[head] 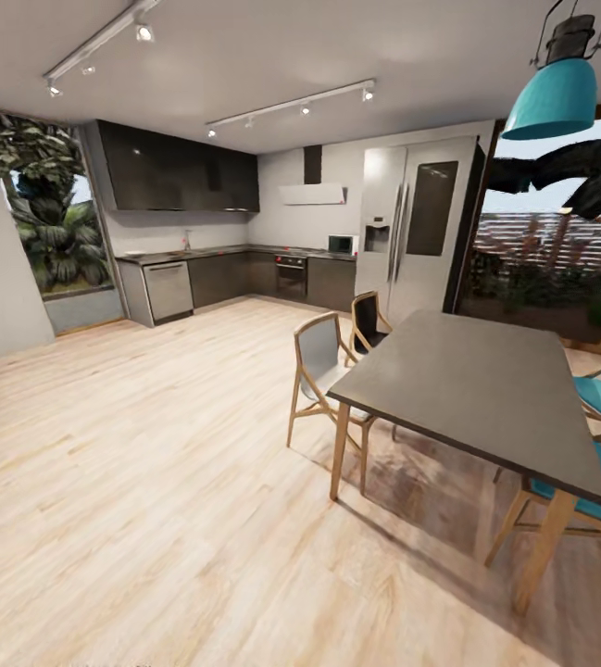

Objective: In the kitchen, take the Vidalia onion out of the sink, dice it on the chopping board with the paring knife, put the diced onion into the bowl on the countertop, then place both the paring knife and the chopping board into the sink.

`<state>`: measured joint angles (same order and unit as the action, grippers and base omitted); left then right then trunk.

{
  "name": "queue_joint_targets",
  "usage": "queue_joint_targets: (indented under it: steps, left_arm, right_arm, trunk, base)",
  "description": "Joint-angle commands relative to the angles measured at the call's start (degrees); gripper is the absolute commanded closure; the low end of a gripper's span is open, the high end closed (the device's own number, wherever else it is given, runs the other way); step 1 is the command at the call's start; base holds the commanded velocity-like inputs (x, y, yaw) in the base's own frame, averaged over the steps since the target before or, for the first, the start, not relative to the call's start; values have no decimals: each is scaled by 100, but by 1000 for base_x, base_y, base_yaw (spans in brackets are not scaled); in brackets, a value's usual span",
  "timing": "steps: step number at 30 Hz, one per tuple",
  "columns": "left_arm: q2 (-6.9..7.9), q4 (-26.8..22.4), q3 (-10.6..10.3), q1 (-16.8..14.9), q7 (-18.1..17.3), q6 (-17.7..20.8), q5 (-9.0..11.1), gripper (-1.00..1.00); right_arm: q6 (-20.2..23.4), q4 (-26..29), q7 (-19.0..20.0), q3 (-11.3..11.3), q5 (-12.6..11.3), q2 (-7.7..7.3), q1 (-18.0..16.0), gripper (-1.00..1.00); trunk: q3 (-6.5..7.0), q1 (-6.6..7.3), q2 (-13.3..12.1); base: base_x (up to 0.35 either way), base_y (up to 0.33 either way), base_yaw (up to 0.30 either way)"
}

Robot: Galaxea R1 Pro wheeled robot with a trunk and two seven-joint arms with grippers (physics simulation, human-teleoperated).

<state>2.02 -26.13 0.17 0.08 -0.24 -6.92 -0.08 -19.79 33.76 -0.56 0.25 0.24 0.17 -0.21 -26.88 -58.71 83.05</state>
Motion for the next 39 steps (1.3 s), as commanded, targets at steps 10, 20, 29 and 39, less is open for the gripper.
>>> queue_joint_targets:
  steps: [10,20,29,39]
  left_arm:
    - [0,-2,2,1,-3,-11,-1,-100]
    - [0,2,1,1,-3,-11,-1,-100]
    - [5,3,1,1,-3,-11,-1,-100]
    - [8,4,6,1,-3,-11,-1,-100]
  right_arm:
    - [-16,-1,-6,1,2,0,3,-100]
    - [-16,-1,-6,-6,1,0,-4,-100]
    - [-16,-1,-6,-9,1,0,0,-100]
    - [-21,6,3,-16,-6,0,0,-100]
  trunk:
    - [-5,-1,3]
    - [-5,-1,3]
    - [-5,-1,3]
    - [-5,-1,3]
  base:
    - [196,221,281]
    - [232,201,281]
    - [297,61,281]
    - [317,1,141]
